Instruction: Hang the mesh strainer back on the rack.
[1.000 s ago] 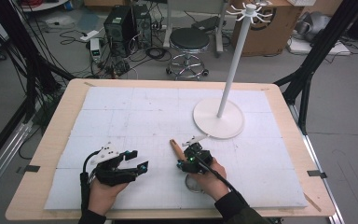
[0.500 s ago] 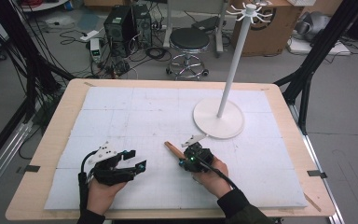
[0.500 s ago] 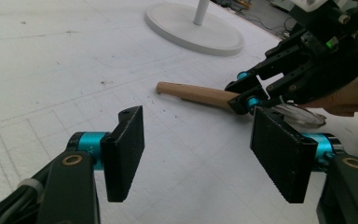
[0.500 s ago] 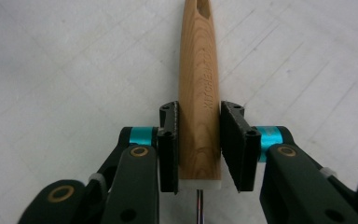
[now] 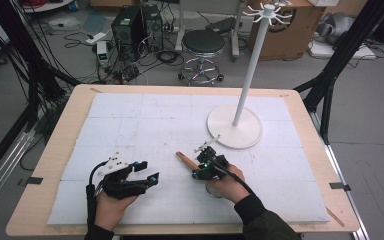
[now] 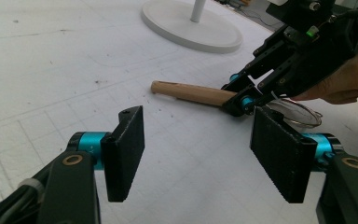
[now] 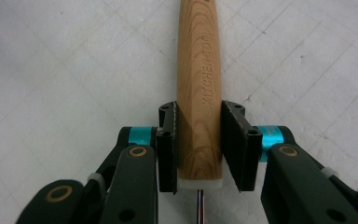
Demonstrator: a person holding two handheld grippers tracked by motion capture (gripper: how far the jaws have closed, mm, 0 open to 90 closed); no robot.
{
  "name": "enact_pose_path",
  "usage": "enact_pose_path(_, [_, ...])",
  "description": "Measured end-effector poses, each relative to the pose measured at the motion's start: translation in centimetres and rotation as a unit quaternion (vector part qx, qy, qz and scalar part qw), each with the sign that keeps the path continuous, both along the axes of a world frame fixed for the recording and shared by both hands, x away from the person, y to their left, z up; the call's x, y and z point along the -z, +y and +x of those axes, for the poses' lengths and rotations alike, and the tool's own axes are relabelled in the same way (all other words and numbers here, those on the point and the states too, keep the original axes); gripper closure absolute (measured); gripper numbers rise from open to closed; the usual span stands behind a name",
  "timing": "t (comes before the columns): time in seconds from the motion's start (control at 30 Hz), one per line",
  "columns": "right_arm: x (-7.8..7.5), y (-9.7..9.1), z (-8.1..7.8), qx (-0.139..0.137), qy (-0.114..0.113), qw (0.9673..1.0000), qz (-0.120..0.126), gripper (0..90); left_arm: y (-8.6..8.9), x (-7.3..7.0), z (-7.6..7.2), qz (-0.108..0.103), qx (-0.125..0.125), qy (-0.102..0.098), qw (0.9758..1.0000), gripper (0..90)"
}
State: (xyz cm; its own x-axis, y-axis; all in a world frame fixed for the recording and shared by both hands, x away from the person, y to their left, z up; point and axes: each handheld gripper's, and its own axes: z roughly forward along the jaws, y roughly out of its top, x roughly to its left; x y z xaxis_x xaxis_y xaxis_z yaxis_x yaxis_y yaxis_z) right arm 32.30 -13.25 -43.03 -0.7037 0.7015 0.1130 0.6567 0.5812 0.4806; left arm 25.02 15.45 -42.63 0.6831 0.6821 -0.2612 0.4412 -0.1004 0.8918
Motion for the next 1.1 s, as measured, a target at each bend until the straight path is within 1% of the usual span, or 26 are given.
enact_pose_path(0.07, [-0.1,0.2,0.1,-0.003,0.002,1.0,-0.008,68.2,0.0,0.0,0.0,-0.001,-0.001,0.0,1.0,35.8])
enact_pose_path(0.17, [-0.1,0.2,-0.1,-0.013,-0.009,0.9998,-0.016,68.7,0.1,-0.1,0.0,-0.001,-0.002,-0.001,1.0,35.9])
enact_pose_path(0.23, [-0.1,0.1,-0.3,-0.013,-0.016,0.9997,-0.012,69.2,0.3,-0.1,0.0,-0.003,-0.004,-0.003,1.0,35.9])
enact_pose_path(0.27, [-0.1,0.0,-0.3,-0.015,-0.02,0.9997,-0.005,69.4,0.4,-0.1,0.0,-0.006,-0.006,-0.002,1.0,35.9])
enact_pose_path(0.33, [-0.1,-0.8,0.0,-0.009,-0.008,0.9996,0.027,70.2,0.6,0.0,0.1,-0.008,-0.009,-0.001,0.9999,35.9])
enact_pose_path(0.37, [-0.2,-1.3,0.1,-0.006,0.005,0.999,0.044,70.3,0.7,0.0,0.1,-0.009,-0.01,0.0,0.9999,35.9])
enact_pose_path(0.4, [-0.2,-1.7,0.3,0.001,0.007,0.9983,0.058,70.3,0.7,0.0,0.1,-0.009,-0.011,-0.001,0.9999,35.9])
enact_pose_path(0.43, [-0.2,-2.1,0.3,-0.001,0.013,0.9982,0.059,70.3,0.7,-0.1,0.0,-0.009,-0.011,-0.001,0.9999,35.9])
enact_pose_path(0.47, [-0.1,-2.2,0.3,-0.001,0.012,0.9985,0.054,70.3,0.7,-0.1,0.0,-0.009,-0.012,-0.002,0.9999,35.9])
enact_pose_path(0.5, [-0.1,-2.4,0.2,0.004,0.011,0.9983,0.056,70.2,0.7,-0.1,0.0,-0.009,-0.012,-0.002,0.9999,35.9])
enact_pose_path(0.53, [-0.1,-2.6,0.2,0.001,0.017,0.998,0.06,70.3,0.7,-0.2,0.0,-0.008,-0.01,-0.003,0.9999,35.9])
enact_pose_path(0.57, [-0.2,-2.8,0.2,0.008,0.011,0.9977,0.067,70.3,0.6,-0.2,0.0,-0.008,-0.011,-0.003,0.9999,36.0])
enact_pose_path(0.6, [-0.4,-3.0,0.3,0.01,0.009,0.9974,0.071,70.3,0.6,-0.2,0.0,-0.008,-0.011,-0.003,0.9999,36.0])
enact_pose_path(0.63, [-0.6,-3.3,0.4,0.009,0.013,0.9966,0.081,70.3,0.6,-0.2,0.0,-0.007,-0.011,-0.003,0.9999,36.0])
enact_pose_path(0.67, [-0.9,-3.6,0.4,0.016,0.009,0.9956,0.091,70.3,0.6,-0.1,0.0,-0.008,-0.012,-0.002,0.9999,36.0])
enact_pose_path(0.73, [-1.4,-4.4,0.6,0.022,0.008,0.9942,0.105,70.2,0.6,-0.1,0.1,-0.007,-0.011,-0.002,0.9999,36.0])
enact_pose_path(0.87, [-2.2,-6.2,0.9,0.042,0.003,0.9891,0.141,70.2,0.6,-0.1,0.1,-0.007,-0.012,-0.002,0.9999,36.0])
enact_pose_path(0.93, [-2.3,-6.6,0.9,0.046,0.003,0.9881,0.146,70.2,0.6,-0.1,0.1,-0.007,-0.012,-0.002,0.9999,36.0])
enact_pose_path(0.97, [-2.2,-6.7,0.9,0.047,0.004,0.9884,0.144,70.2,0.6,-0.1,0.1,-0.006,-0.011,-0.002,0.9999,36.0])
enact_pose_path(1.03, [-2.0,-6.3,0.8,0.039,0.003,0.991,0.128,70.2,0.6,-0.1,0.1,-0.005,-0.012,-0.001,0.9999,36.0])
enact_pose_path(1.1, [-1.7,-5.8,0.8,0.033,0.005,0.9922,0.12,70.2,0.6,-0.1,0.1,-0.005,-0.012,-0.002,0.9999,36.0])
